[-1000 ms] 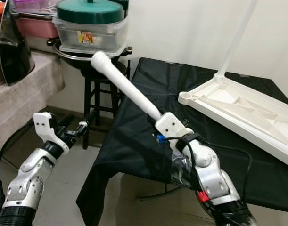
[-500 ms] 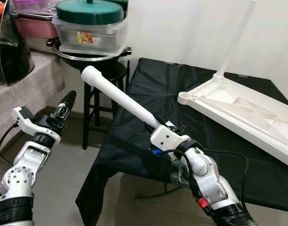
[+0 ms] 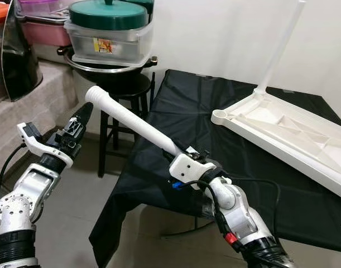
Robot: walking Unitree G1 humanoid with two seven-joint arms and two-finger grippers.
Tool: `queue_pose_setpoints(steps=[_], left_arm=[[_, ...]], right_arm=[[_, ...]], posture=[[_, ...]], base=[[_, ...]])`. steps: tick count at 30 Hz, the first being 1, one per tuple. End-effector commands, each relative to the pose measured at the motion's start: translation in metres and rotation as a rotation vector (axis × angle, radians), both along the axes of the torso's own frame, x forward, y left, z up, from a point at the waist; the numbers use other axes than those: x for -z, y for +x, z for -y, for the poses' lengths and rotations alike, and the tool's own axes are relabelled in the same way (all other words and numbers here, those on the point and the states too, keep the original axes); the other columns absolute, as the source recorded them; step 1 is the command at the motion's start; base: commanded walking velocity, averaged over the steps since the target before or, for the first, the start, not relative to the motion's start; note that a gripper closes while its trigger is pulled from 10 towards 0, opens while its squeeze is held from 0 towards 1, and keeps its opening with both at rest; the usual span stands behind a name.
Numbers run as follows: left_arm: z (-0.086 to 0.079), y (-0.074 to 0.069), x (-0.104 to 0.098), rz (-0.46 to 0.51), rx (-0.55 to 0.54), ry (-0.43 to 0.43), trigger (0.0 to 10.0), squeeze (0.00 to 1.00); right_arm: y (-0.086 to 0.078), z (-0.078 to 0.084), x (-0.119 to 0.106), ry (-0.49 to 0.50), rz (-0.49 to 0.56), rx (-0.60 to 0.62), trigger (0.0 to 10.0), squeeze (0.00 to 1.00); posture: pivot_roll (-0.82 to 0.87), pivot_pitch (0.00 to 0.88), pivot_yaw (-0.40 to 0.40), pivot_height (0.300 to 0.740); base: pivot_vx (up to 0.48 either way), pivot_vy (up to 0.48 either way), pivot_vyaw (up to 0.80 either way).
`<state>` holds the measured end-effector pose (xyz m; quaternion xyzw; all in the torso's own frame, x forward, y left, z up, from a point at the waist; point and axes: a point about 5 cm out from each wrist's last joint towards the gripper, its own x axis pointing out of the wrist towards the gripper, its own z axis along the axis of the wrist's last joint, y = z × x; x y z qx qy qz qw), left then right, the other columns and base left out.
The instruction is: Building children table
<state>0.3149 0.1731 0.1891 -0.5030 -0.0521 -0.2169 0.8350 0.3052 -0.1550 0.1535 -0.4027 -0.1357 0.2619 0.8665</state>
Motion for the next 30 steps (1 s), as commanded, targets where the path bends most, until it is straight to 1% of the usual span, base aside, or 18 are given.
queue_pose_setpoints(steps=[1, 5, 7, 15, 16, 17, 19, 25, 27, 28, 30], left_arm=[[0.002, -0.003, 0.0, 0.001, 0.022, -0.001, 10.0, 0.0], [0.005, -0.005, -0.001, 0.006, 0.059, -0.008, 10.0, 0.0], [0.007, -0.006, 0.003, -0.006, 0.079, -0.001, 10.0, 0.0], [0.01, -0.007, 0.006, -0.021, 0.094, 0.01, 10.0, 0.0], [0.011, -0.006, 0.007, -0.031, 0.097, 0.015, 10.0, 0.0], [0.012, -0.005, 0.008, -0.039, 0.096, 0.024, 10.0, 0.0], [0.012, -0.005, 0.008, -0.039, 0.096, 0.024, 10.0, 0.0], [0.011, -0.001, 0.012, -0.075, 0.067, 0.057, 10.0, 0.0], [0.011, -0.001, 0.012, -0.075, 0.067, 0.057, 10.0, 0.0], [0.011, -0.001, 0.012, -0.078, 0.066, 0.071, 10.0, 0.0], [0.007, 0.002, 0.013, -0.089, 0.033, 0.087, 10.0, 0.0]], right_arm=[[0.001, -0.007, -0.001, -0.005, 0.012, -0.03, 0.0, 0.0], [0.003, -0.011, 0.002, -0.018, 0.001, -0.056, 0.0, 0.0], [0.003, -0.015, 0.002, -0.026, 0.009, -0.08, 0.0, 0.0], [0.003, -0.021, -0.001, -0.037, 0.028, -0.114, 0.0, 0.0], [0.001, -0.026, -0.002, -0.049, 0.039, -0.145, 0.0, 0.0], [0.0, -0.03, -0.002, -0.056, 0.045, -0.167, 0.0, 0.0], [0.0, -0.03, -0.002, -0.056, 0.045, -0.167, 0.0, 0.0], [-0.007, -0.039, -0.001, -0.065, 0.052, -0.232, 0.0, 0.0], [-0.007, -0.039, -0.001, -0.065, 0.052, -0.232, 0.0, 0.0], [-0.009, -0.039, 0.001, -0.072, 0.048, -0.249, 0.0, 0.0], [-0.014, -0.037, 0.002, -0.076, 0.041, -0.277, 0.0, 0.0]], posture=[[0.05, 0.0, -0.094, 0.74], [0.05, 0.0, -0.099, 0.74], [0.05, 0.0, -0.099, 0.74], [0.05, 0.0, -0.099, 0.74], [0.04, 0.0, -0.096, 0.74], [0.04, 0.0, -0.096, 0.74], [0.04, 0.0, -0.096, 0.74], [0.04, 0.0, -0.092, 0.74], [0.04, 0.0, -0.092, 0.74], [0.04, 0.0, -0.091, 0.74], [0.04, 0.0, -0.09, 0.74]], base=[[0.0, 0.0, 0.0], [0.0, 0.0, 0.0], [0.0, 0.0, 0.0], [0.0, 0.0, 0.0], [0.0, 0.0, 0.0], [0.0, 0.0, 0.0], [0.0, 0.0, 0.0], [0.0, 0.0, 0.0], [0.0, 0.0, 0.0], [0.0, 0.0, 0.0], [0.0, 0.0, 0.0]])
